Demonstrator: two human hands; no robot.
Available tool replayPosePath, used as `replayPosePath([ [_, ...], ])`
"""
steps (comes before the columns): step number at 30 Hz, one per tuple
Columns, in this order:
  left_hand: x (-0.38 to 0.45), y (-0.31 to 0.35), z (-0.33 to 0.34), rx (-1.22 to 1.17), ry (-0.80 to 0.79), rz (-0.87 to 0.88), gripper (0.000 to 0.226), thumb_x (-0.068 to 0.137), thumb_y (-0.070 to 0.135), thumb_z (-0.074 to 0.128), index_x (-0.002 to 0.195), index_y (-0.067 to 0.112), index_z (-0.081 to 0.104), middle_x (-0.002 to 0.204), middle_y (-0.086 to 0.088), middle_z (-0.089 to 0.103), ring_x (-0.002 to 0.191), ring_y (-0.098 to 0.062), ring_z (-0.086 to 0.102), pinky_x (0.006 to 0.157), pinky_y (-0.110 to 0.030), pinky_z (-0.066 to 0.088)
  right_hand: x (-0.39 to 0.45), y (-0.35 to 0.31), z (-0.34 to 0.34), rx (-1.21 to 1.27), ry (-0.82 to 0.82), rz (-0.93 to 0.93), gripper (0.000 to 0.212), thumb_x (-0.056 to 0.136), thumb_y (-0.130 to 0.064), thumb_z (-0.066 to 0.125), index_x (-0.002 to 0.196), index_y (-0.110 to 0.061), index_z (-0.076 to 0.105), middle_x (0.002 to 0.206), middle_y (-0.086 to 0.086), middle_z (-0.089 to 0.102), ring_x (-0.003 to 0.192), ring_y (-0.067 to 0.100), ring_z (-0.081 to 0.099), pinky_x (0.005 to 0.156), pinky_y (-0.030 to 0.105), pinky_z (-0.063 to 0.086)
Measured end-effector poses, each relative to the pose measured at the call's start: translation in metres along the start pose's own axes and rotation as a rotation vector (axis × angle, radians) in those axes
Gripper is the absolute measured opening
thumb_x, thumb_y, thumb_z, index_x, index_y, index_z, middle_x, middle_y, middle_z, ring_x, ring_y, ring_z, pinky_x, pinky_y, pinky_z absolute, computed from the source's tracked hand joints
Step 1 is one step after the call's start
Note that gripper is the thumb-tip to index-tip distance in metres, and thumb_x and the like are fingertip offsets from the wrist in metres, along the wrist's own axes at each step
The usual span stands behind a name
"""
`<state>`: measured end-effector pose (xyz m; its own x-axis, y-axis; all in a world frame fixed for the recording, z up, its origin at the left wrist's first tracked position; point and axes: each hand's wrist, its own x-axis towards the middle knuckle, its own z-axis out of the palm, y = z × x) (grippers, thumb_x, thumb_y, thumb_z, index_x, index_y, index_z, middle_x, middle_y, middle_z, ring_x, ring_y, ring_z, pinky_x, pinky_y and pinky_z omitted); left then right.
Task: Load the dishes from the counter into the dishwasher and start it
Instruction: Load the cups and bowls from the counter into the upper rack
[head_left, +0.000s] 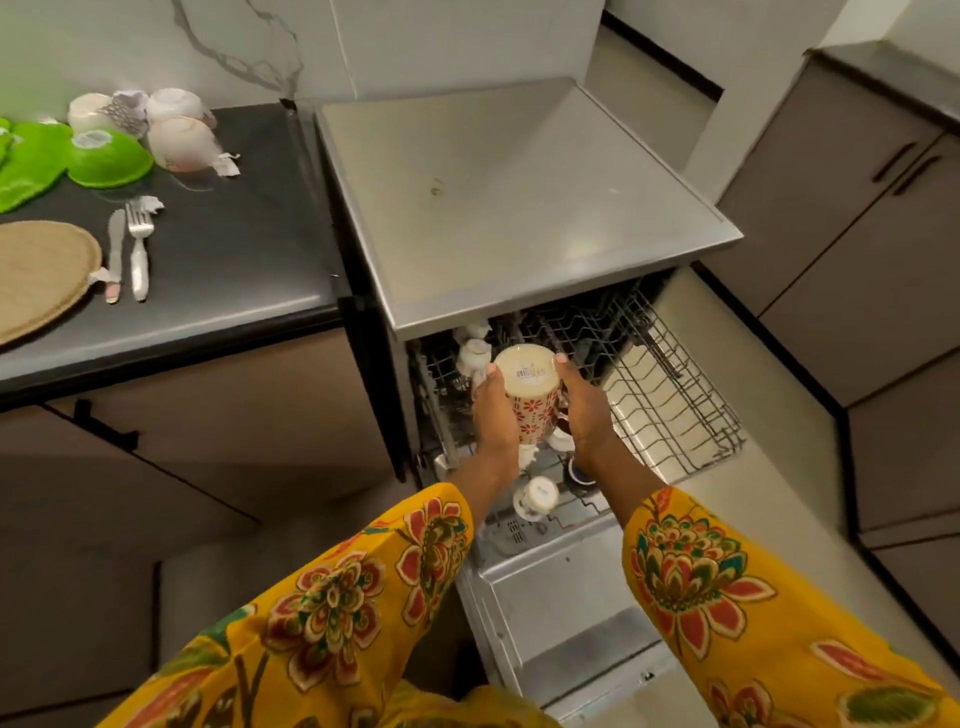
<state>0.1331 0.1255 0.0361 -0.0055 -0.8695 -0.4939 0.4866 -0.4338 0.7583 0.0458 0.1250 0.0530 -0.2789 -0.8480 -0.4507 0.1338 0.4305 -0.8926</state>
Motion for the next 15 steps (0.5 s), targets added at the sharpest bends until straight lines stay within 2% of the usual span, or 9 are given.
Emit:
replayPosePath([
  [3,0.007,-0.031,0.009,0.048,-0.002,-0.075,0.069,0.079,0.068,0.037,0.126,0.020,0.054,0.122,-0.015,0.062,0.111,-0.034,0.060,0.097,-0.057,0.046,0.003,0.008,-0.025,-0.012,-0.025,0.036,0.021,0.094,-0.036,0.052,0.091,-0.019,0.063,0.087,-0.002,0.064,0.079,0.008,0.058,0.067,0.027,0.048],
  [4,0.005,-0.034,0.013,0.073,0.000,-0.103,0.070,0.079,0.069,0.037,0.126,0.019,0.055,0.122,-0.014,0.062,0.111,-0.033,0.060,0.097,-0.055,0.046,0.006,0.011,-0.032,-0.013,-0.027,0.037,0.019,0.095,-0.034,0.051,0.097,-0.018,0.062,0.087,-0.003,0.063,0.078,0.008,0.058,0.064,0.025,0.045],
  [6,0.001,-0.035,0.020,0.102,0.007,-0.121,0.056,0.093,0.060,0.031,0.120,0.017,0.055,0.119,-0.010,0.063,0.103,-0.025,0.061,0.092,-0.045,0.050,0.008,0.015,-0.044,-0.007,-0.024,0.042,0.019,0.095,-0.032,0.051,0.102,-0.018,0.061,0.088,-0.003,0.064,0.078,0.008,0.058,0.062,0.024,0.043],
  [8,0.006,-0.043,0.024,0.128,-0.020,-0.153,0.038,0.101,0.046,0.026,0.112,0.021,0.053,0.107,-0.004,0.061,0.090,-0.015,0.059,0.079,-0.031,0.050,0.012,0.020,-0.052,0.011,-0.015,0.059,0.019,0.094,-0.032,0.052,0.101,-0.017,0.063,0.091,0.000,0.066,0.081,0.010,0.059,0.066,0.027,0.047],
  [10,0.011,-0.048,0.029,0.173,-0.031,-0.176,0.032,0.103,0.040,0.025,0.111,0.023,0.050,0.103,-0.001,0.057,0.085,-0.009,0.055,0.071,-0.026,0.045,0.018,0.022,-0.059,0.017,-0.007,0.089,0.018,0.093,-0.032,0.053,0.098,-0.019,0.064,0.096,0.003,0.067,0.084,0.012,0.060,0.074,0.031,0.050],
  [13,0.021,-0.047,0.038,0.217,-0.053,-0.191,0.036,0.104,0.034,0.026,0.126,0.016,0.048,0.111,-0.002,0.053,0.092,-0.010,0.050,0.077,-0.026,0.040,0.035,0.025,-0.069,0.008,0.013,0.103,0.015,0.093,-0.034,0.052,0.092,-0.024,0.063,0.096,0.003,0.066,0.086,0.013,0.060,0.084,0.037,0.049],
  [15,0.032,-0.045,0.045,0.239,-0.077,-0.213,0.041,0.104,0.033,0.027,0.133,0.011,0.046,0.122,-0.007,0.054,0.097,-0.010,0.049,0.079,-0.026,0.040,0.048,0.025,-0.073,-0.007,0.021,0.104,0.015,0.094,-0.035,0.051,0.094,-0.024,0.061,0.093,0.000,0.065,0.084,0.010,0.058,0.083,0.034,0.046],
])
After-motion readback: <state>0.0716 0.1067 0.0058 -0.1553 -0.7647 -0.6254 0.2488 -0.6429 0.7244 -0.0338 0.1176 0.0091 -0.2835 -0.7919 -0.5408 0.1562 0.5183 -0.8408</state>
